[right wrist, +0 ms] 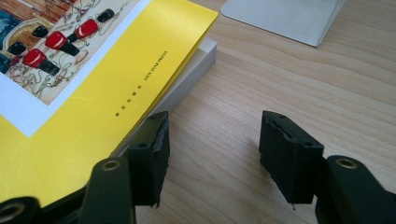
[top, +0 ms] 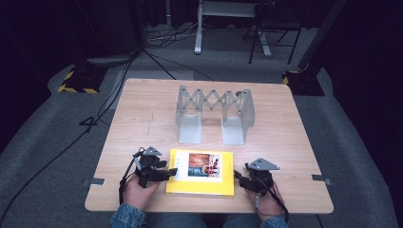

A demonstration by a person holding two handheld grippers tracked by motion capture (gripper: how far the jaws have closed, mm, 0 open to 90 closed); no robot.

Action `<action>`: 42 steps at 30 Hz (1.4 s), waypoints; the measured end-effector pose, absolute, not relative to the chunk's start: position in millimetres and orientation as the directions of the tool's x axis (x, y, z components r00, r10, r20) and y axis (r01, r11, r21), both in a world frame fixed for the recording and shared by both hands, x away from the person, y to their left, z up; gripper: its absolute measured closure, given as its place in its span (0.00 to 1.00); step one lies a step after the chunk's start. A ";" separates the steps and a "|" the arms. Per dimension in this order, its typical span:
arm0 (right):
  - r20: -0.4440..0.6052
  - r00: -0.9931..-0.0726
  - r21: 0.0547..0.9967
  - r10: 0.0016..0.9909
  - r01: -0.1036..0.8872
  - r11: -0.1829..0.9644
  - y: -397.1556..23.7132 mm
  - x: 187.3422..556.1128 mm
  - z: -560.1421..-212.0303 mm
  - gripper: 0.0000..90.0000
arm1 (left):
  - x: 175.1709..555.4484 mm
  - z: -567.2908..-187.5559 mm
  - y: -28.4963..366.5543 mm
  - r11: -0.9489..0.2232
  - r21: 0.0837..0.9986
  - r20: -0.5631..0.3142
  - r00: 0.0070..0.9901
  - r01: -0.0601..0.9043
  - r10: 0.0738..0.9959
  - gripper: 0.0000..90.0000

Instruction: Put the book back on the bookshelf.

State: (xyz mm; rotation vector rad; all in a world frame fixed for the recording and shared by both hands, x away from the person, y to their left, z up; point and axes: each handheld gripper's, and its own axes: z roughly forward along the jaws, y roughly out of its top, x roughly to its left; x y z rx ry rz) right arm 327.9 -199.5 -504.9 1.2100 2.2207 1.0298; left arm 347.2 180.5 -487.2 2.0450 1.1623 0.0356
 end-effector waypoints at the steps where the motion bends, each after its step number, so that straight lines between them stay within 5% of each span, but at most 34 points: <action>1: -0.005 -0.540 0.765 0.842 0.540 0.351 -199.4 327.9 -504.9 0.48 | 347.7 -487.5 180.0 -0.286 0.631 -0.334 0.586 0.721 0.738 0.43; 18: -0.007 -0.542 0.764 0.840 0.539 0.354 -199.1 328.0 -504.9 0.47 | 334.4 -476.7 169.5 -0.333 0.717 -0.231 0.660 0.612 0.715 0.50; 25: -0.006 -0.542 0.764 0.840 0.540 0.354 -199.1 328.0 -504.9 0.47 | 334.5 -474.9 170.1 -0.294 0.709 -0.273 0.633 0.641 0.724 0.67; 31: -0.008 -0.544 0.764 0.839 0.538 0.356 -199.1 328.2 -504.8 0.47 | 330.3 -464.8 176.2 -0.249 0.740 -0.335 0.663 0.625 0.669 0.96; 38: -0.003 -0.543 0.759 0.840 0.546 0.356 -200.2 328.1 -504.9 0.40 | 324.0 -449.4 176.5 -0.253 0.772 -0.321 0.701 0.583 0.637 0.99; 42: 0.000 -0.532 0.752 0.847 0.558 0.350 -205.2 325.7 -502.8 0.49 | 322.3 -440.1 176.7 -0.254 0.781 -0.320 0.715 0.571 0.622 0.99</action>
